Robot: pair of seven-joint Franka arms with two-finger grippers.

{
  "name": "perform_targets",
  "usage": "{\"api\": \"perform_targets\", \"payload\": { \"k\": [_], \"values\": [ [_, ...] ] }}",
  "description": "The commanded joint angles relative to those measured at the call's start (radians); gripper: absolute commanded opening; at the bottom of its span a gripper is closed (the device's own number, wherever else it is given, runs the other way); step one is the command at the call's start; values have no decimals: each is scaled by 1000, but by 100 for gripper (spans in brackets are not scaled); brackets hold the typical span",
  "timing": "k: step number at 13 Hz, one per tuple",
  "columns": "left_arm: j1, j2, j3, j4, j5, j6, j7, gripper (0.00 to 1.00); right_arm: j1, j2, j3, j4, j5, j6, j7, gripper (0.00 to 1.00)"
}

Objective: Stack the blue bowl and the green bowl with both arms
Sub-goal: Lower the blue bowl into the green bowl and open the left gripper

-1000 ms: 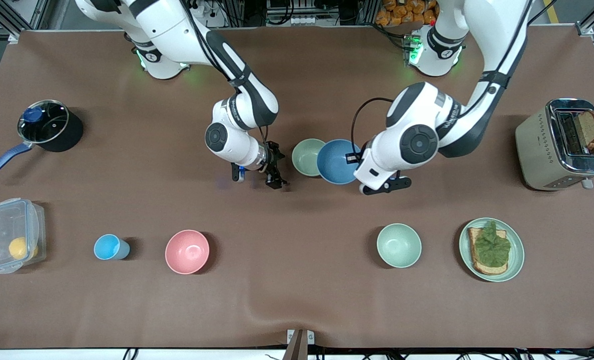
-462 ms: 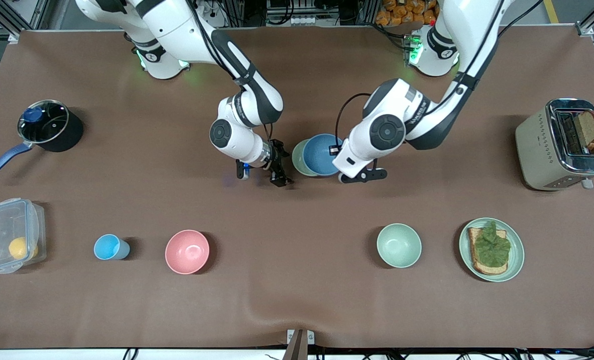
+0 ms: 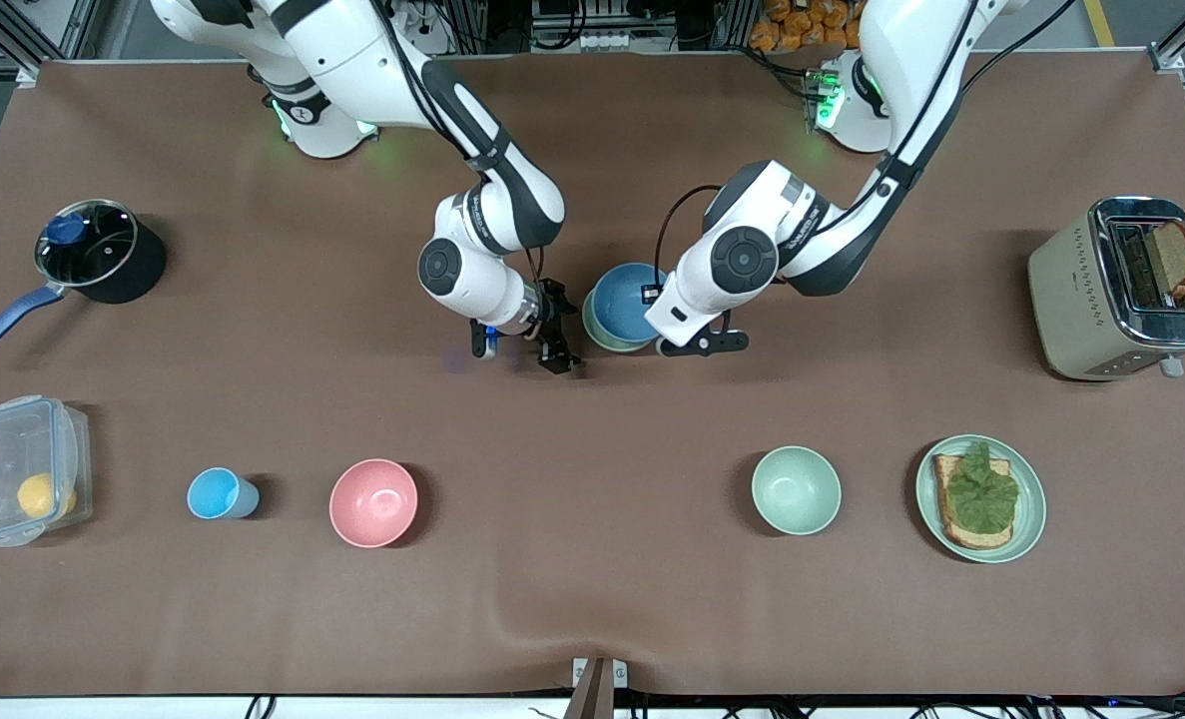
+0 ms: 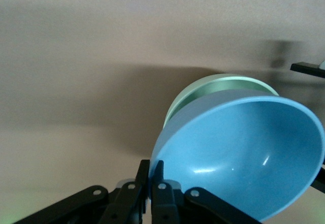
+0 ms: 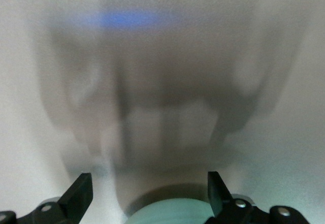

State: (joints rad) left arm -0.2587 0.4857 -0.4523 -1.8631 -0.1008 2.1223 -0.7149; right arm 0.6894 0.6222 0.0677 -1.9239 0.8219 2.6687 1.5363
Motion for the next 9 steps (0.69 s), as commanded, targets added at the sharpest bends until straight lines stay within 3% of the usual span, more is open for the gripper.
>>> {"api": "perform_targets", "payload": {
  "k": [1, 9],
  "values": [
    [-13, 27, 4, 2, -39, 27, -20, 0, 1, 5, 1, 5, 29, 11, -25, 100],
    [-20, 63, 4, 15, -42, 68, -18, 0, 2, 2, 1, 5, 29, 8, -27, 100]
  ]
}}
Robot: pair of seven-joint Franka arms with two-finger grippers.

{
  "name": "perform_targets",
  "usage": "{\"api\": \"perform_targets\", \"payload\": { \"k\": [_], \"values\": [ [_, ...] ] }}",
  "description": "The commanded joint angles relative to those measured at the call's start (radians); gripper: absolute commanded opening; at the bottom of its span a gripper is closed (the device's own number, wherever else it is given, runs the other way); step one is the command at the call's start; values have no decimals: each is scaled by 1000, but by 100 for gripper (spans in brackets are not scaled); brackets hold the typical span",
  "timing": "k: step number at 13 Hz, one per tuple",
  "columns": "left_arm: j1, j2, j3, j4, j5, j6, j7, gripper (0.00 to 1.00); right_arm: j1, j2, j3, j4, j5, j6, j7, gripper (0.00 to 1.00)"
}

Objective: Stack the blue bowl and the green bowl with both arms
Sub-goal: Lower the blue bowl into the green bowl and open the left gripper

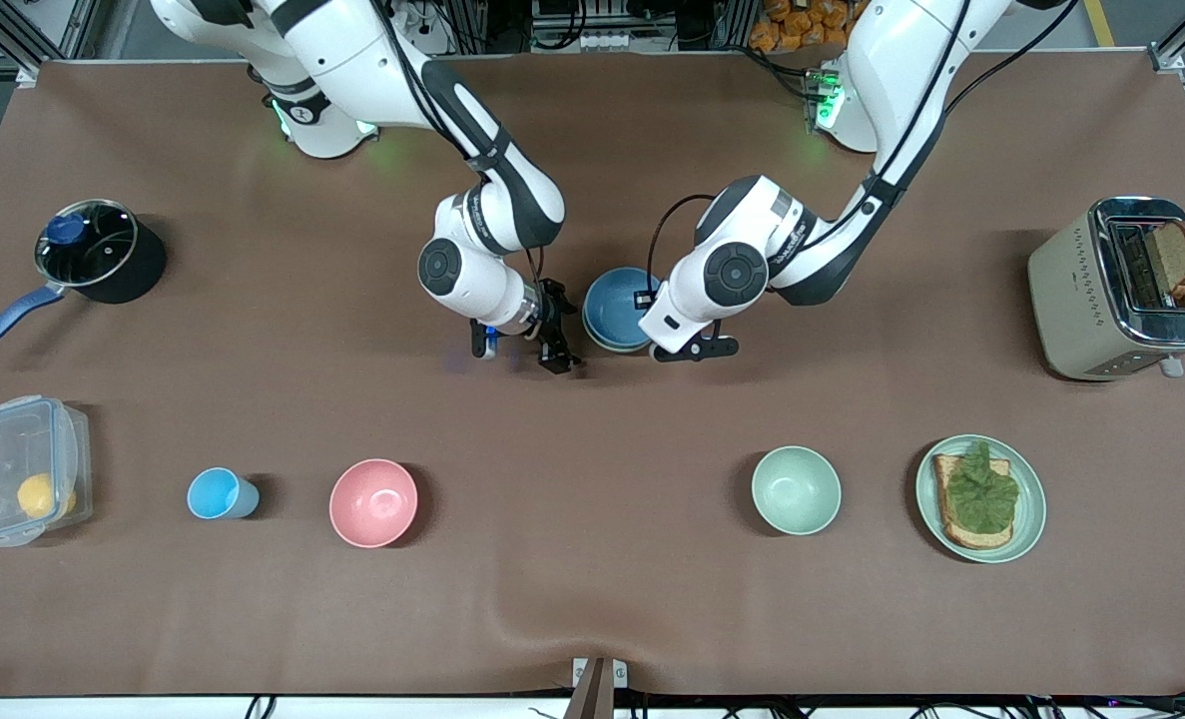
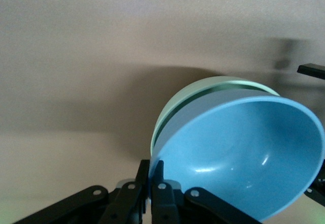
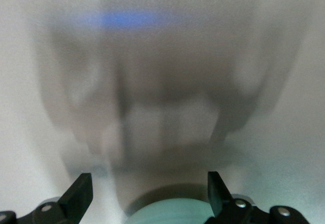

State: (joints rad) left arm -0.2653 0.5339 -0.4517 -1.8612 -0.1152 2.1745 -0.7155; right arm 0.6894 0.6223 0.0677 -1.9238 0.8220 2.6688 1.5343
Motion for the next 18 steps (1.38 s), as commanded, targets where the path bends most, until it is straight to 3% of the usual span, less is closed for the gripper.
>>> {"api": "perform_targets", "payload": {
  "k": [1, 7, 9, 10, 14, 18],
  "values": [
    [-20, 17, 4, 13, -27, 24, -18, 0, 2, 2, 1, 5, 29, 8, -31, 100],
    [-29, 27, 4, 14, -27, 25, -19, 0, 6, -1, 1, 2, 28, 5, -33, 100],
    [-26, 27, 4, 16, -27, 25, -19, 59, 6, -3, 1, 2, 28, 5, -33, 100],
    [-28, 24, 4, 16, -27, 25, -19, 100, 6, -3, 1, 2, 28, 5, -33, 100],
    [-11, -40, 4, 48, -26, -13, -30, 100, 4, -6, 1, 2, 28, 0, -36, 100],
    [90, -163, 21, 215, -12, -273, -19, 100, -7, -65, -5, -46, 20, -15, -100, 100]
  ]
}}
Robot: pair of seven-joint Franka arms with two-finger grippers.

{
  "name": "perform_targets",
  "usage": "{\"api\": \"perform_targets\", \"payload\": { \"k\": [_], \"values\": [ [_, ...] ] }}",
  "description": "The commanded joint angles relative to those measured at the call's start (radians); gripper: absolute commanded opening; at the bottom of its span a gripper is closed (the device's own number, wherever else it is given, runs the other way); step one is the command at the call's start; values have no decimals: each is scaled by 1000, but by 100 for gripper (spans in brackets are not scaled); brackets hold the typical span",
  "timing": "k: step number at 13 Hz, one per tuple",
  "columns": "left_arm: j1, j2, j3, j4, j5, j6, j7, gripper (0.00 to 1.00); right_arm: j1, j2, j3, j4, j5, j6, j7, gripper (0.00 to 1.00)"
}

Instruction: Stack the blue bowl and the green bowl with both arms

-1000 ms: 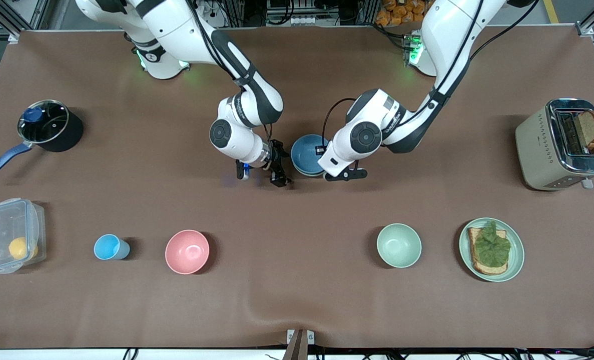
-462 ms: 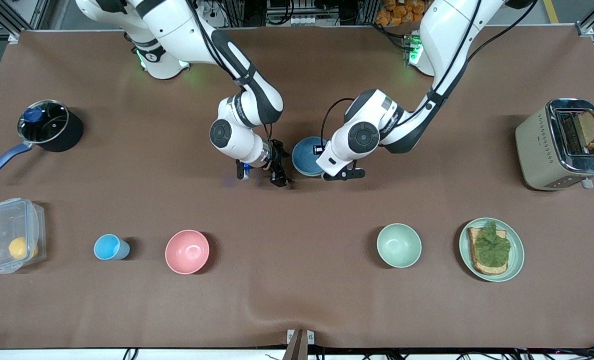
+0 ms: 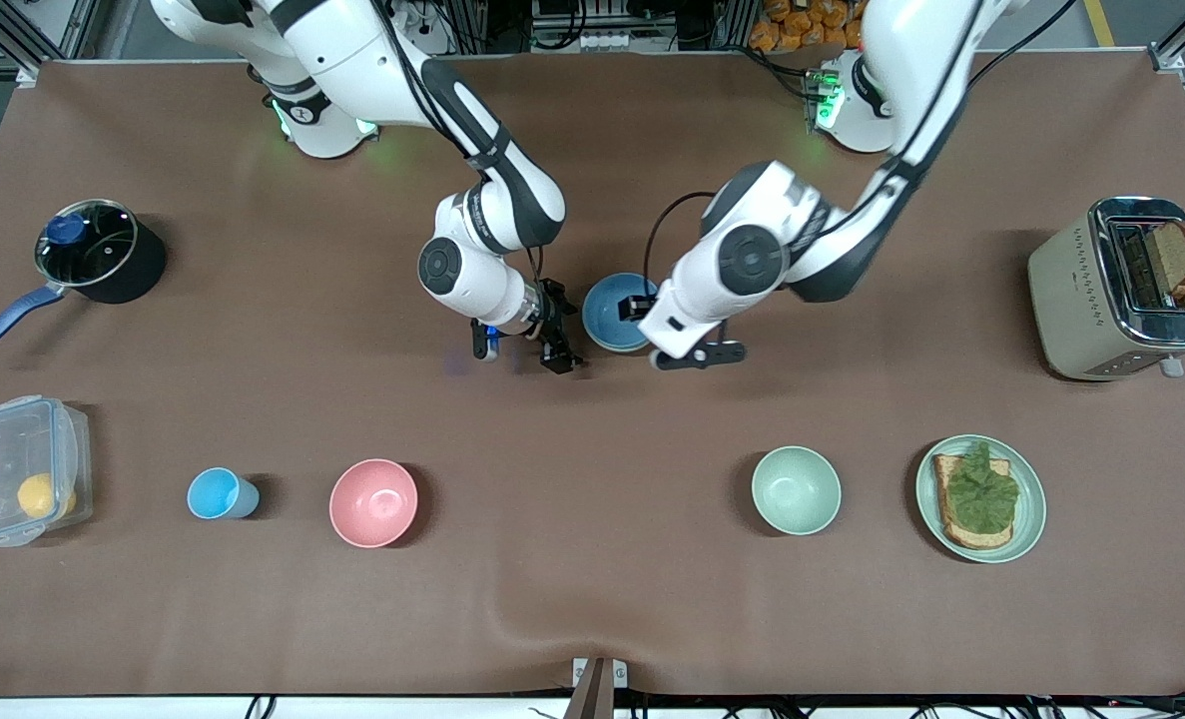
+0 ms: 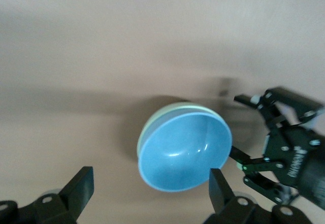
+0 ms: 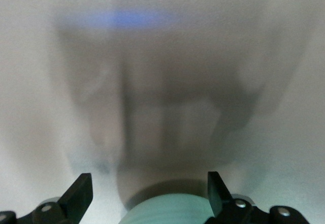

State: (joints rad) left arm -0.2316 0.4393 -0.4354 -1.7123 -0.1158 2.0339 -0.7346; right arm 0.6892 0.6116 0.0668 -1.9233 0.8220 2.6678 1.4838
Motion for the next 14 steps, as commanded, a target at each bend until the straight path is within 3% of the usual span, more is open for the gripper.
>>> {"api": "perform_targets", "payload": {
  "k": [1, 3, 6, 9, 11, 14],
  "values": [
    [93, -80, 4, 132, -11, -197, 4, 100, -16, -81, -10, -65, 16, -60, -75, 100],
    [147, -96, 4, 210, -8, -282, 4, 100, -45, -128, -54, -94, 14, -178, -163, 100],
    [215, -178, 4, 223, 112, -291, 15, 100, -45, -188, -172, -132, -13, -362, -269, 100],
    [294, -234, 12, 252, 137, -392, 70, 100, -46, -248, -306, -126, -249, -601, -283, 100],
    [282, -287, 79, 257, 140, -435, 167, 100, -48, -286, -387, -89, -400, -744, -318, 100],
    [218, -347, 228, 257, 142, -454, 360, 100, -50, -294, -496, -4, -474, -917, -471, 100]
  ]
}}
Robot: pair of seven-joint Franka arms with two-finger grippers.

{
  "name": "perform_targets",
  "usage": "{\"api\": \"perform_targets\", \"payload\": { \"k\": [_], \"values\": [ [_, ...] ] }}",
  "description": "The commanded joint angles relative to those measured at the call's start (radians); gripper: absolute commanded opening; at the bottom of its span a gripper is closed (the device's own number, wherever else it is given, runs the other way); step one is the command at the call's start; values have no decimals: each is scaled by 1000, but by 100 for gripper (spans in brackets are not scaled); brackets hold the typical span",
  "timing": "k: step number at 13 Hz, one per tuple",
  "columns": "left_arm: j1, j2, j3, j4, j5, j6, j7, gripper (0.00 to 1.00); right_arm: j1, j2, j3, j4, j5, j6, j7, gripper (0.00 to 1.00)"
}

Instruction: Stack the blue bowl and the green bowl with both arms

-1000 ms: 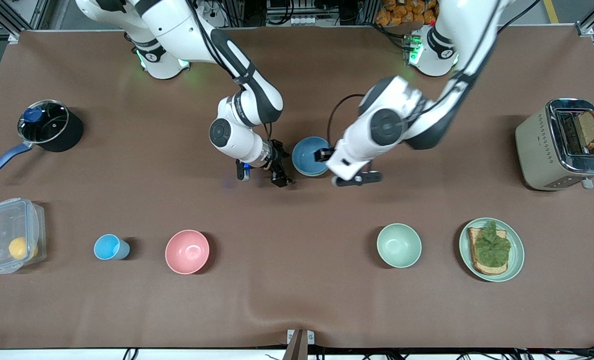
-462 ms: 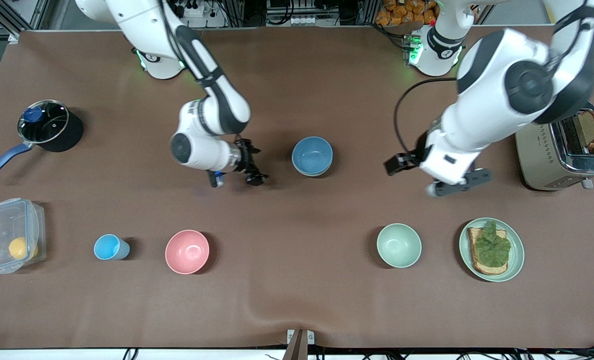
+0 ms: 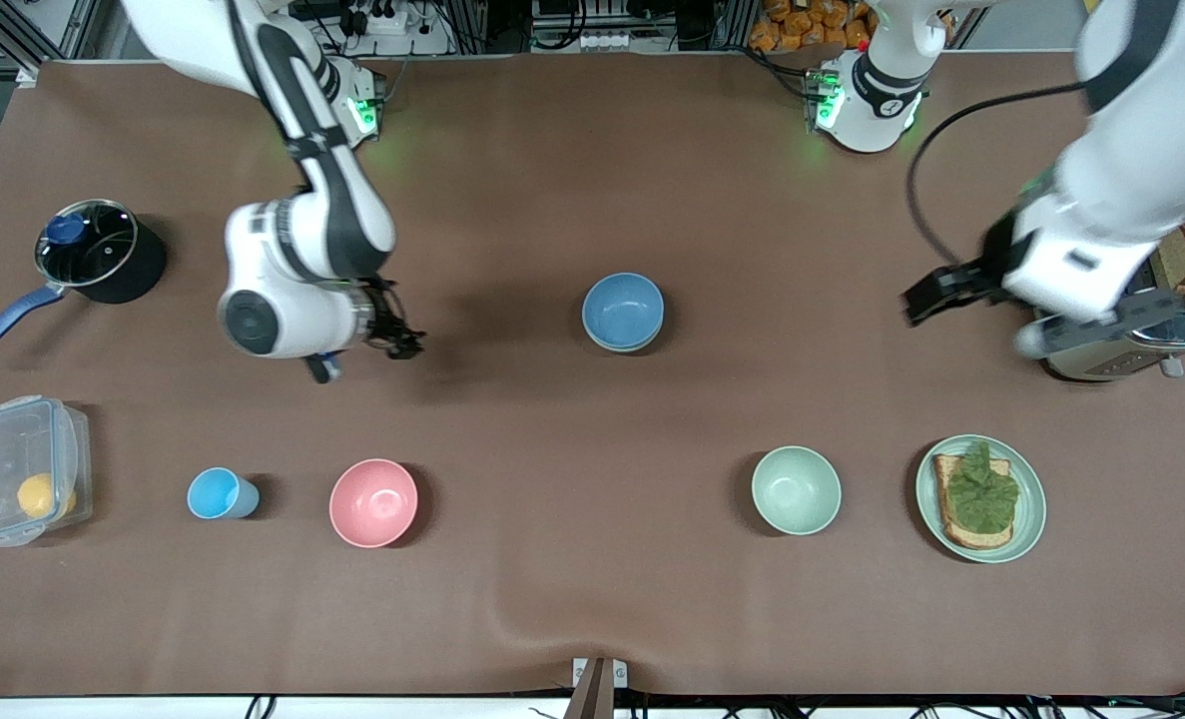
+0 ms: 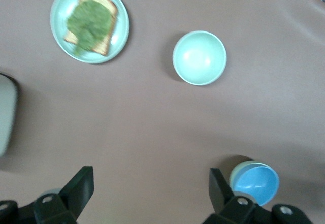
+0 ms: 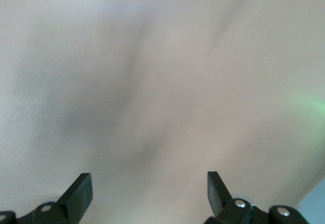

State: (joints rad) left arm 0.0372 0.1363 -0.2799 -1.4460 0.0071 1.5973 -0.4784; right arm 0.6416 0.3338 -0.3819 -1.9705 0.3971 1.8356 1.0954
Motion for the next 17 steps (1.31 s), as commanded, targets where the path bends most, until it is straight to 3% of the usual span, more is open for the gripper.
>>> {"api": "perform_targets", "payload": {
  "k": [1, 3, 5, 7, 9, 11, 14, 15, 17],
  "values": [
    [-69, -50, 82, -11, 45, -29, 145, 100, 0, -16, -83, 67, -61, -129, -132, 100],
    [-70, -50, 76, -10, 164, -85, 173, 100, -2, -15, -117, 120, -98, -199, -187, 100],
    [-63, -49, 79, -4, 136, -85, 179, 100, -2, -15, -147, 156, -123, -235, -204, 100],
    [-56, -66, 102, -2, 9, -88, 178, 100, -13, -10, -181, 206, -124, -280, -268, 100],
    [-57, -83, 136, -5, -27, -92, 179, 100, -98, -18, -163, 245, -124, -298, -359, 100],
    [-66, -84, 190, -10, -44, -99, 188, 100, -247, -38, -82, 283, -154, -299, -438, 100],
    [-86, -93, 208, -16, -50, -99, 193, 100, -417, -74, 111, 352, -357, -288, -525, 100],
    [-86, -93, 208, -16, -49, -99, 192, 100, -460, -99, 157, 358, -380, -280, -537, 100],
    [-56, -90, 196, -14, -49, -100, 190, 100, -596, -163, 309, 372, -383, -222, -644, 100]
  ]
}}
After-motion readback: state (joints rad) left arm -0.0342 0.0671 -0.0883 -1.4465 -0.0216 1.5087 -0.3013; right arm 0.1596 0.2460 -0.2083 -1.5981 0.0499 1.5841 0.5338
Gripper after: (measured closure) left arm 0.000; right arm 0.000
